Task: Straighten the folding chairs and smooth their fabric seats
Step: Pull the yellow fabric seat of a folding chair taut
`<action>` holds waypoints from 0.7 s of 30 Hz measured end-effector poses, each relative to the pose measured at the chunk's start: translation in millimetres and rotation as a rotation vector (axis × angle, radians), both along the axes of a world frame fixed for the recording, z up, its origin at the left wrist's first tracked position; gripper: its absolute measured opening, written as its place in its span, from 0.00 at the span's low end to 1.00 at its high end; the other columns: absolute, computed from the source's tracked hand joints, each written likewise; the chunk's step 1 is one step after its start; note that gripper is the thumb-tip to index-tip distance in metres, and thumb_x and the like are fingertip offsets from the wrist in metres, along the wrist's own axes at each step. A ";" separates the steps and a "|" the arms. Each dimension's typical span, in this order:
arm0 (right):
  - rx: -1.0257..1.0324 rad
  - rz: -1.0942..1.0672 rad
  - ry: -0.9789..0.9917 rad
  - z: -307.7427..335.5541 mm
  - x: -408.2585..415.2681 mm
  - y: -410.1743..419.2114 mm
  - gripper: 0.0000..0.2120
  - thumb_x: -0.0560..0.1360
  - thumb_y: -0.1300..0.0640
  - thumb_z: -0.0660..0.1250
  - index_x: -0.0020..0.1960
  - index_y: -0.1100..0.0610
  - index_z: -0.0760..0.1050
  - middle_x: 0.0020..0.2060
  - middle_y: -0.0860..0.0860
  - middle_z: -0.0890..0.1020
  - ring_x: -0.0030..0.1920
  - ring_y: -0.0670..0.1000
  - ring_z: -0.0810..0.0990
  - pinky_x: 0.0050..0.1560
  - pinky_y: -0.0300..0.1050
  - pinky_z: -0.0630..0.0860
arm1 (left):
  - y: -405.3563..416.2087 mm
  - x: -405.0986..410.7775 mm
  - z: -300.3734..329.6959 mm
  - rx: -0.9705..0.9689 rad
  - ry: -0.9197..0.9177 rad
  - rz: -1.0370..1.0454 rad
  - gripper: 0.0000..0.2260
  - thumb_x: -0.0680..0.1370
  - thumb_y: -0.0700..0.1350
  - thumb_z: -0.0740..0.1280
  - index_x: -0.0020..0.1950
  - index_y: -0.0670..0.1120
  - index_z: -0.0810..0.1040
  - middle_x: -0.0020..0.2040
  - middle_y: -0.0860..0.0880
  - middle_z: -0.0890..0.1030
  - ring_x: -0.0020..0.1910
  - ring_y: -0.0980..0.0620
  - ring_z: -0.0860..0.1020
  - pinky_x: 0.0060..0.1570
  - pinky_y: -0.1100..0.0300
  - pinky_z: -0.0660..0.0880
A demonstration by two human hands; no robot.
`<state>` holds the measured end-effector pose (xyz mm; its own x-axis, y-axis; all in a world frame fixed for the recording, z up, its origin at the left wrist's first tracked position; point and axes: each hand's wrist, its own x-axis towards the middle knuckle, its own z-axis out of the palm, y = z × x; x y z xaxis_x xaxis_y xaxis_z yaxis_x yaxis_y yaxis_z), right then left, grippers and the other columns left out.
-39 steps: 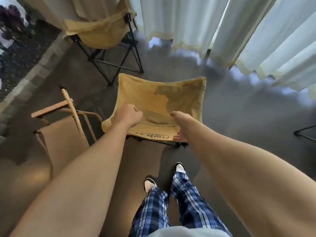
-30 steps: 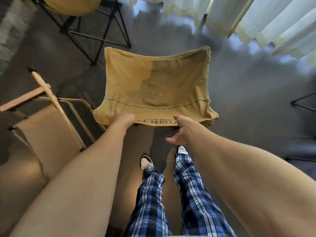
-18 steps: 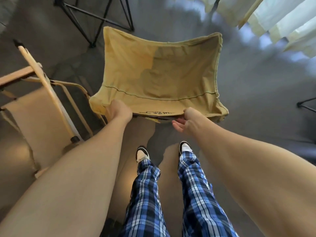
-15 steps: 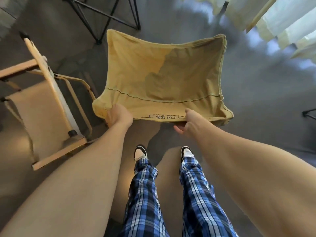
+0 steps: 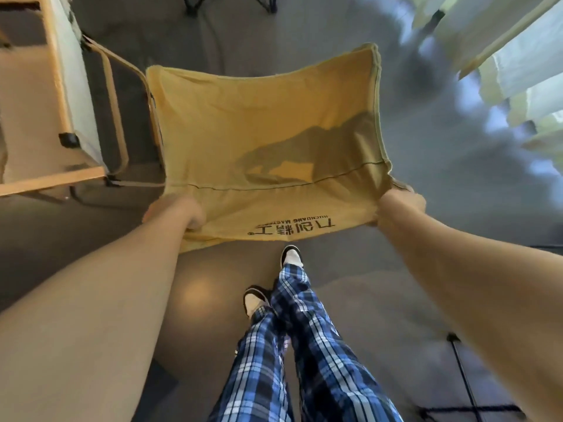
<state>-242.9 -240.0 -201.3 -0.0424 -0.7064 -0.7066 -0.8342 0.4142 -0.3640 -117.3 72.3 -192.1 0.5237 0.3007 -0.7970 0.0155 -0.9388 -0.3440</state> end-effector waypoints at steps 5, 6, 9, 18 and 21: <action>-0.117 0.214 0.158 9.3 -2.2 5.6 0.14 0.78 0.59 0.63 0.62 0.60 0.75 0.56 0.58 0.80 0.56 0.61 0.80 0.57 0.56 0.79 | 5.7 -43.1 -11.7 -0.059 -0.040 0.110 0.19 0.79 0.44 0.62 0.68 0.37 0.73 0.68 0.37 0.72 0.62 0.36 0.75 0.59 0.48 0.77; -0.131 0.273 0.183 9.9 -4.0 11.5 0.14 0.77 0.60 0.63 0.62 0.61 0.76 0.55 0.58 0.80 0.55 0.61 0.80 0.57 0.56 0.79 | 13.1 -51.8 -13.0 -0.072 -0.049 0.151 0.19 0.78 0.43 0.62 0.67 0.38 0.73 0.67 0.37 0.72 0.61 0.36 0.76 0.58 0.47 0.78; -0.129 0.446 0.252 14.9 -15.9 26.2 0.12 0.76 0.61 0.62 0.58 0.62 0.75 0.52 0.58 0.79 0.53 0.61 0.80 0.55 0.55 0.80 | 31.0 -89.8 -0.9 -0.054 -0.034 0.207 0.17 0.78 0.43 0.62 0.66 0.39 0.75 0.68 0.39 0.73 0.63 0.36 0.75 0.58 0.47 0.77; -0.141 0.816 0.338 5.1 -54.9 93.3 0.10 0.80 0.63 0.60 0.57 0.65 0.75 0.46 0.59 0.75 0.48 0.61 0.78 0.55 0.58 0.80 | 104.1 -216.3 7.9 -0.036 0.279 0.247 0.21 0.81 0.50 0.57 0.71 0.43 0.72 0.69 0.43 0.73 0.63 0.43 0.75 0.57 0.53 0.73; -0.189 1.021 0.379 3.6 -51.7 119.1 0.12 0.80 0.63 0.59 0.61 0.66 0.75 0.52 0.62 0.79 0.52 0.63 0.79 0.57 0.55 0.77 | 123.1 -259.3 5.8 -0.070 0.342 0.390 0.21 0.79 0.47 0.58 0.70 0.45 0.74 0.62 0.45 0.76 0.51 0.46 0.75 0.50 0.53 0.75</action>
